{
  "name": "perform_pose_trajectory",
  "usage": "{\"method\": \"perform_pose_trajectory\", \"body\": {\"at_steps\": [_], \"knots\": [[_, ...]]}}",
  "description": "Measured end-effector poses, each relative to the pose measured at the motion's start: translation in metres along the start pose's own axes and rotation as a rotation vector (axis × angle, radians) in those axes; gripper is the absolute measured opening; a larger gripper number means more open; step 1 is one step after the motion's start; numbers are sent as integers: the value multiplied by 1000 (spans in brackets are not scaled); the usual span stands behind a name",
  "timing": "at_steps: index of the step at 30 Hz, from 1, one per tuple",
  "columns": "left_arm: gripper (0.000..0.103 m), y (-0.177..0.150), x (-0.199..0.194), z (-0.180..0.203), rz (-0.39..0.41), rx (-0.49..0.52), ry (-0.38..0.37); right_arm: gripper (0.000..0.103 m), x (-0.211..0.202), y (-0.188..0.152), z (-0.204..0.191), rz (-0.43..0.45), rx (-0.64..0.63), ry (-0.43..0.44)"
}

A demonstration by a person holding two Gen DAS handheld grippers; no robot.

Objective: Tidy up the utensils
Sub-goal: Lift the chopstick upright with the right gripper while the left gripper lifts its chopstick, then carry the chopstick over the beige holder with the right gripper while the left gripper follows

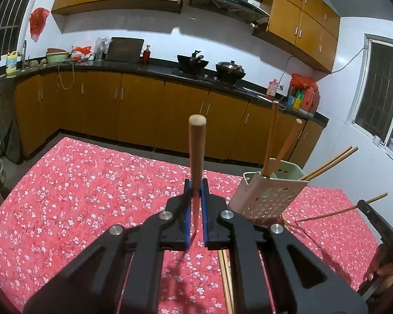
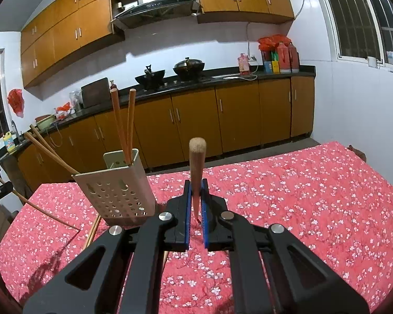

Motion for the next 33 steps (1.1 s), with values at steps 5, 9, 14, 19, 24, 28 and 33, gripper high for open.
{"method": "perform_pose_trajectory", "body": {"at_steps": [5,9,14,19,24,28,33], "knots": [[8,-2,-2,1,-1,6,-11,7,-4,6,-3,15,1,14],[8,3,-11,12,14,19,-49,7,-17,20,-13,41,36,98],[8,19,-36,43,50,33,-160,7,-41,48,-33,97,71,230],[8,37,-57,74,95,57,-258,7,-63,80,-56,178,84,327],[8,62,-65,97,174,51,-269,7,-66,107,-69,269,77,328],[8,84,-63,108,254,39,-227,7,-57,118,-76,315,62,298],[8,102,-51,111,311,-5,-186,7,-30,118,-84,301,45,274]]}}
Point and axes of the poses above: each gripper's, at about its wrist camera, not at the fingertips, and x roughly the way its jaws point, z to its right, y to its top, the point moved 10 cm from there along x, roughly the way its jaws point, and after that the axes turned 4 degrees about y, right-handed, at the moved point
